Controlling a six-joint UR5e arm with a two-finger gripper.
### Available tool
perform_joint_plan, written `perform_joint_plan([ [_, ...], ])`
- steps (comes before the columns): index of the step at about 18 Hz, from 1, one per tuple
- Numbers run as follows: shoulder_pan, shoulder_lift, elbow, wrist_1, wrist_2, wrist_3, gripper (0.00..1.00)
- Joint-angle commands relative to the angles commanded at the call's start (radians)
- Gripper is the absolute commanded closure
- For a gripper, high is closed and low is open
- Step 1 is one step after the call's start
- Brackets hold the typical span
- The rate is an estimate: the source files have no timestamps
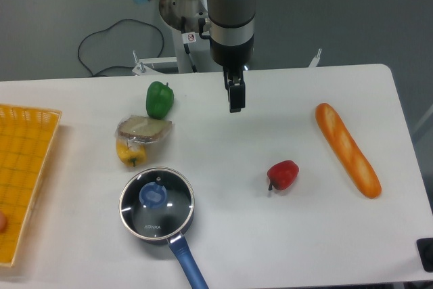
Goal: Open the lid
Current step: 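Move the gripper from above the table toward the saucepan lid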
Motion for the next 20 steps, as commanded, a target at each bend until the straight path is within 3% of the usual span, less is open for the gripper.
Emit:
perform_joint_plan([
  [9, -0.002, 0.000, -0.003, 0.000, -0.012, -0.038, 0.00],
  [13, -0.011, -0.008, -0.006, 0.002, -0.046, -0.236, 0.00],
  [20, -0.093, -0.029, -0.008, 0.021, -0.041, -0.501, 0.00],
])
